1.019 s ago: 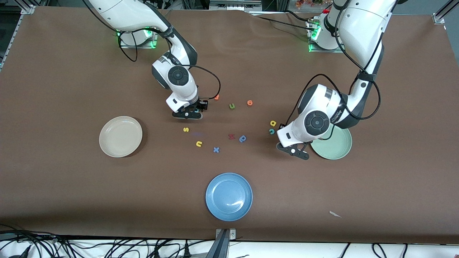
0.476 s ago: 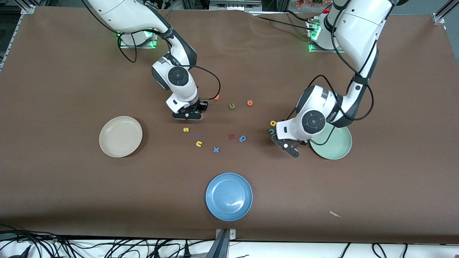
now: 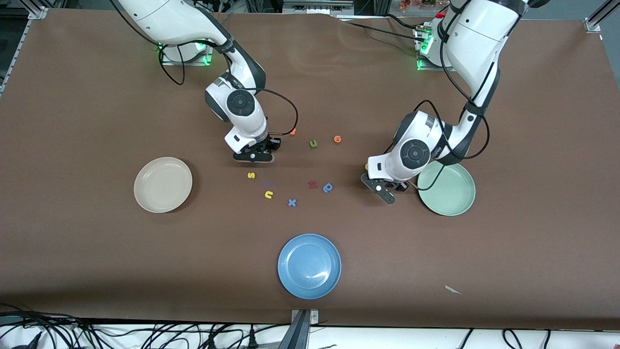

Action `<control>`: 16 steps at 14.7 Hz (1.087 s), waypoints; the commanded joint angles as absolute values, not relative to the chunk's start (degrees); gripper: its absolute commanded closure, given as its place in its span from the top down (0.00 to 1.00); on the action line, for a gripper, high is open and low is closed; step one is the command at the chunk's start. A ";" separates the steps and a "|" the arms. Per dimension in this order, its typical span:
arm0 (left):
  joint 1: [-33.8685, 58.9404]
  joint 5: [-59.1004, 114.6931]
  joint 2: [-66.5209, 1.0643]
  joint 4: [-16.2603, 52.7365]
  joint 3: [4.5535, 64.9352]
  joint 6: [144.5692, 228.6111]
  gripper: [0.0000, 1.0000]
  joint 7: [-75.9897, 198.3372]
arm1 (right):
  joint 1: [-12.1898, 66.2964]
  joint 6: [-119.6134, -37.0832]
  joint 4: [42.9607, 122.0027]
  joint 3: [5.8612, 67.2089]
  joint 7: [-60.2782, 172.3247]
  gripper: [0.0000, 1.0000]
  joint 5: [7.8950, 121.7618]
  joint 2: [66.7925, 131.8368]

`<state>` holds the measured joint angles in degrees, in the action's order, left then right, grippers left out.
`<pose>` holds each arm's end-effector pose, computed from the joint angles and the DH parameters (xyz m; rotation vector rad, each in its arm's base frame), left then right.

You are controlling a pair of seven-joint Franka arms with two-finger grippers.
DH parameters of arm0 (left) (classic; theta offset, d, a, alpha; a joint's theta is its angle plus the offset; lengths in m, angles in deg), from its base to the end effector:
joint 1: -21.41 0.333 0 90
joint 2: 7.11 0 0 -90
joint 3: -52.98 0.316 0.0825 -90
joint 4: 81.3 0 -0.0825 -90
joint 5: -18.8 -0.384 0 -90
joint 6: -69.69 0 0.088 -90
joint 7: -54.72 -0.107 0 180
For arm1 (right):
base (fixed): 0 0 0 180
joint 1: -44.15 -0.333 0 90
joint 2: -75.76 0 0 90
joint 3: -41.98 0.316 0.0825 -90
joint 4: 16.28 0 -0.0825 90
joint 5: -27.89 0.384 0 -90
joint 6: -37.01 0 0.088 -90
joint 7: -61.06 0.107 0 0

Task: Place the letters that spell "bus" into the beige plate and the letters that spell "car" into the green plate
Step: 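Grasp the teal d with the right gripper while the left gripper grasps the teal l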

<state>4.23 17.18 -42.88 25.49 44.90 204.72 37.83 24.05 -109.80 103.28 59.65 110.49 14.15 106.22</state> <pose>0.5665 -0.2633 0.1723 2.8733 -1.1075 -0.1994 0.4558 0.3592 0.1747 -3.1342 0.0611 0.0499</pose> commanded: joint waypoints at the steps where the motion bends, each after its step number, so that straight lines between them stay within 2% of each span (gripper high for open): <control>1: 4.10 15.99 -40.94 27.25 44.81 205.39 0.46 36.88 | 24.11 -111.09 102.64 59.91 111.24 0.32 12.95 107.84; 2: 4.10 15.73 -41.03 27.16 44.81 205.48 0.36 36.88 | 23.94 -111.09 102.64 59.91 111.33 0.32 12.95 107.93; 4: 4.09 15.29 -41.03 27.16 44.81 205.48 0.06 37.75 | 23.94 -111.09 102.73 59.91 111.33 0.28 12.95 108.02; 5: 4.10 15.29 -41.03 27.16 44.81 205.48 0.00 37.76 | 23.94 -111.09 102.64 59.91 111.33 0.27 12.95 108.11; 9: 4.10 15.29 -40.68 26.90 44.72 204.87 0.00 37.76 | 24.37 -110.83 101.51 59.91 110.46 0.22 12.87 107.93; 13: 5.85 15.20 -35.25 26.28 45.07 197.95 0.00 37.06 | 24.90 -98.37 94.04 59.65 107.47 0.22 12.95 106.96; 16: 10.14 15.11 -32.69 26.19 45.16 195.03 0.00 35.84 | 24.99 -96.68 93.58 55.71 99.58 0.22 13.13 105.13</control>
